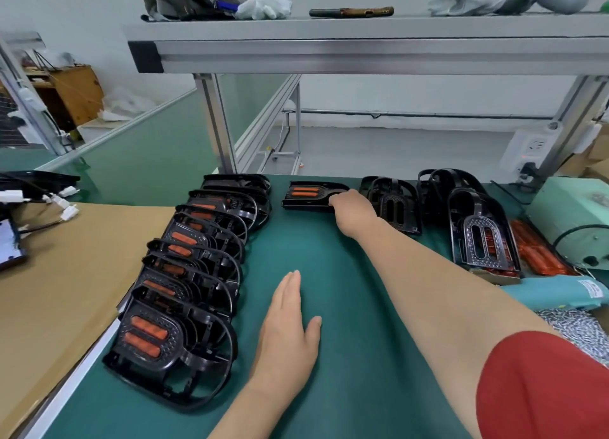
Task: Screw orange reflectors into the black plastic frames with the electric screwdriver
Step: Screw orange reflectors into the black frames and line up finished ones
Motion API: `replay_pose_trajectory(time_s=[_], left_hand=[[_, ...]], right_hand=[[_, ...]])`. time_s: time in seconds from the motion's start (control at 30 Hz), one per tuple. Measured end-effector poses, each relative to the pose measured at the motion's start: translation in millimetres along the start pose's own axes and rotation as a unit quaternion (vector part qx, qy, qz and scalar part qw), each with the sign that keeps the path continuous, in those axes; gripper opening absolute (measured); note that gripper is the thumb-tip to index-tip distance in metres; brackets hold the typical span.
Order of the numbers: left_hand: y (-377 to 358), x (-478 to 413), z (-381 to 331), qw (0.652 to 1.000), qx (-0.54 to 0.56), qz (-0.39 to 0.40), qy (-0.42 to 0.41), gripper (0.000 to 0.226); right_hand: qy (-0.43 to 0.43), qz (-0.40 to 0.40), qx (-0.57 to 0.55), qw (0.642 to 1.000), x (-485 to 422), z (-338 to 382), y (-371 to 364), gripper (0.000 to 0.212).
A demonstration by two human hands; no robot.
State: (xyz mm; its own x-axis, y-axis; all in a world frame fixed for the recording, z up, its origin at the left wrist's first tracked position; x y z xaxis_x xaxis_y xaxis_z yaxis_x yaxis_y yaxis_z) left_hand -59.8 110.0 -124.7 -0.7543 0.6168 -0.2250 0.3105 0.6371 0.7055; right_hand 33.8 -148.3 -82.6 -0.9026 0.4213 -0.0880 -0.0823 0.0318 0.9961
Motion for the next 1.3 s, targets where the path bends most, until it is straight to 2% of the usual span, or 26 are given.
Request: replay_pose_trajectory(time_s=[0.13, 0.23, 0.27, 0.3, 0.4, 0.47, 0.5, 0.67, 0.83, 1.13, 1.3], left_hand=[[1.3, -0.2, -1.9, 1.0, -0.004, 0.001, -0.003, 0.072], [1.4, -0.1, -1.3, 1.0, -0.002, -0.001, -0.003, 0.071], [0.7, -0.5, -1.1, 1.0, -0.002, -0.001, -0.003, 0.071], [-0.1, -0.7, -1.1, 1.0, -0.004, -0.001, -0.002, 0.071], [-1.9, -0.1, -1.9, 1.0, -0.012, -0.001, -0.003, 0.069], [-1.4, 0.2, -2.7, 1.0, -0.012, 0.002, -0.004, 0.069], [-0.8, 0.5, -3.1, 1.0, -0.011, 0.004, -0.005, 0.068], [0.7, -0.6, -2.2, 1.0, -0.007, 0.002, -0.003, 0.067], [0.4, -0.8, -1.9, 1.0, -0.004, 0.002, -0.002, 0.066], [-0.6, -0.6, 1.0, 1.0, 0.028, -0.005, -0.005, 0.066], [1.8, 3.1, 1.3, 0.993, 0.114, -0.023, 0.002, 0.075]], right_hand=[[-0.003, 0.016, -0.036, 0.999, 8.5, -5.9, 7.3, 0.04], [-0.023, -0.039, -0.038, 0.998, 12.8, -19.8, 27.4, 0.033], [-0.048, -0.063, -0.028, 0.997, 14.8, -27.2, 33.7, 0.038], [-0.085, -0.072, -0.018, 0.994, 16.9, -35.7, 38.0, 0.053], [-0.187, 0.014, -0.027, 0.982, 28.4, -56.1, 35.1, 0.099], [-0.209, 0.074, -0.022, 0.975, 37.4, -61.9, 22.5, 0.111], [-0.212, 0.079, -0.019, 0.974, 41.0, -62.5, 16.2, 0.112], [-0.209, 0.042, -0.044, 0.976, 50.1, -59.9, 12.0, 0.084], [-0.137, 0.018, 0.013, 0.99, 62.9, -61.8, 25.9, 0.052], [-0.066, -0.092, 0.084, 0.99, 106.2, -66.9, 86.1, 0.032], [0.017, -0.079, 0.1, 0.992, 132.7, -42.8, 132.5, 0.019]])
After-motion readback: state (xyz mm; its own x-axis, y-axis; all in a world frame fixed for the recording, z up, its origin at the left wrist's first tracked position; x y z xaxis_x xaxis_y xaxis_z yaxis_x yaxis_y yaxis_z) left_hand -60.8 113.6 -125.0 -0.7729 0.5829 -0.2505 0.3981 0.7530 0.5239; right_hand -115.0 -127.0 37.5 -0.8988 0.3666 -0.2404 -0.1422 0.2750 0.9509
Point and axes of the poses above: each hand's wrist, its own x-axis away from the middle knuckle, its own y-axis out of the back of the hand, z = x × y, the point moved 2 cm from there along -x, towards the middle knuckle, and after that the axes turned 1 degree about -y, right-handed, at the moved point
